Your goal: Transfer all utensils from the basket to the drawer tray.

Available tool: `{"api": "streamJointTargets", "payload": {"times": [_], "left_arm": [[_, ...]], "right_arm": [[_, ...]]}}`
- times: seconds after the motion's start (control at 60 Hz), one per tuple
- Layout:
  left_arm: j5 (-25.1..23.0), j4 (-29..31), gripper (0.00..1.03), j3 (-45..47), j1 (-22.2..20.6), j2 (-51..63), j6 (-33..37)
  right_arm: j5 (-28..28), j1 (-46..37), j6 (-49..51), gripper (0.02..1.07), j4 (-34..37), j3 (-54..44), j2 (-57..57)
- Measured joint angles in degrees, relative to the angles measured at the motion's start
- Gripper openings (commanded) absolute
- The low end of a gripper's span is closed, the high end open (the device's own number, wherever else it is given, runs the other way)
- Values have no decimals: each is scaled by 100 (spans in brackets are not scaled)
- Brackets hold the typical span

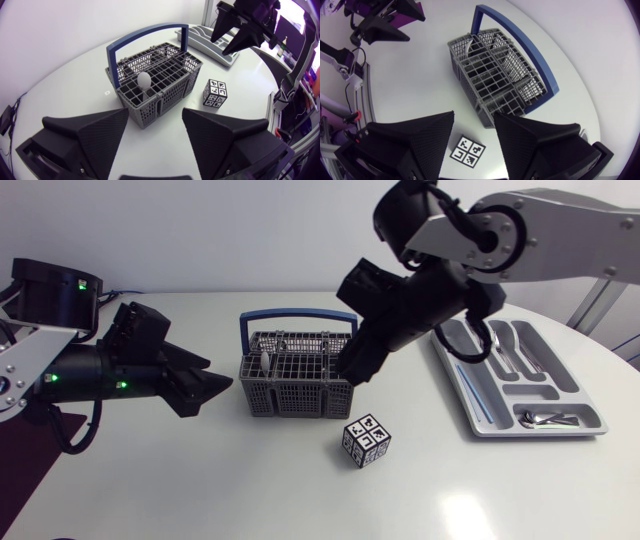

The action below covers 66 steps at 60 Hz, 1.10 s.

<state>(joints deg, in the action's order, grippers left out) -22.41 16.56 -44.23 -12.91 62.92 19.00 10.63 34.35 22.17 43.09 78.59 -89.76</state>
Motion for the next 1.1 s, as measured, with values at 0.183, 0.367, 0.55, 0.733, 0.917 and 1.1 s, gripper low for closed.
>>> {"api": "streamJointTargets", "payload": {"times": [0.183, 0.367, 0.55, 0.733, 0.917, 1.1], "left_arm": [[-260, -284, 77, 227, 59, 24, 302], [-439, -621, 78, 337, 223, 245, 511], [-664, -949, 78, 396, 398, 479, 570], [-859, -1228, 78, 407, 557, 752, 647], [-1023, -1397, 78, 413, 680, 992, 682], [-1154, -1537, 78, 413, 730, 1193, 708]], "right_arm": [[26, 339, -728, 62, -225, 520, -636], [79, 535, -1344, 62, -789, 732, -1128], [151, 647, -1762, 62, -1198, 968, -1611], [153, 675, -2111, 61, -1478, 1196, -1978], [153, 675, -2382, 61, -1687, 1394, -2247], [149, 675, -2575, 54, -1893, 1449, -2474]]}}
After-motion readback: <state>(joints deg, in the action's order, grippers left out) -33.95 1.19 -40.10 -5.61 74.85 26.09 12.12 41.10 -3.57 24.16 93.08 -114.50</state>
